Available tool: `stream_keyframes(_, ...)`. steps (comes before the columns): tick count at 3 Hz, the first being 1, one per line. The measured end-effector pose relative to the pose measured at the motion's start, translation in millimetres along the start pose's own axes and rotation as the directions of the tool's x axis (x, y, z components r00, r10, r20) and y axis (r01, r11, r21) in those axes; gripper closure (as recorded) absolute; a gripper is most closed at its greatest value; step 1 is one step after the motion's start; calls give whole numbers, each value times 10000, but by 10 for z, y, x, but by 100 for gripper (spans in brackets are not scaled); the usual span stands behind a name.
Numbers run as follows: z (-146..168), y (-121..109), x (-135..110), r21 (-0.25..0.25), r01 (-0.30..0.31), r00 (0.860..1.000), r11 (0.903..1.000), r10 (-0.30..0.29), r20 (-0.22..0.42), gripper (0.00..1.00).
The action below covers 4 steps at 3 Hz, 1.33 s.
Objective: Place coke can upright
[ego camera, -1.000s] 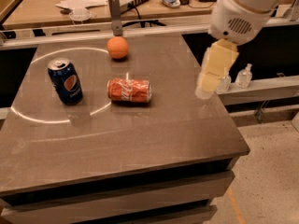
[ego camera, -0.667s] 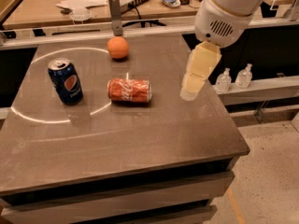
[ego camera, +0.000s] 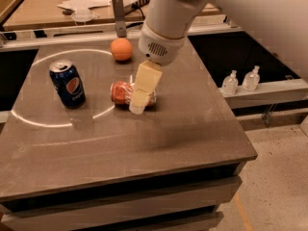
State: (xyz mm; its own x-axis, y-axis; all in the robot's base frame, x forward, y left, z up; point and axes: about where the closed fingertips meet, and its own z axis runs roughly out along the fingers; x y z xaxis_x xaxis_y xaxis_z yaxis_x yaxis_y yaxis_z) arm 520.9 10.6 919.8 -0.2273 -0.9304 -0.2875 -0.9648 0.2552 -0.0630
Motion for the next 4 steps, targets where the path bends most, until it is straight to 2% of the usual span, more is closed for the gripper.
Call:
stream_keyframes(1,260,4,-280,-333,-53,10000,9994,53,1,0)
stream_keyframes(2,470,-42,-505,-511,189,9998,9985,-193,-77,0)
stream_keyframes(3,752,-99,-577,-822,616,9976,9947,-639,-255,4)
stream_keyframes(4,939,-106,-593,-1103,1084,9928,9880,-1134,-394,34)
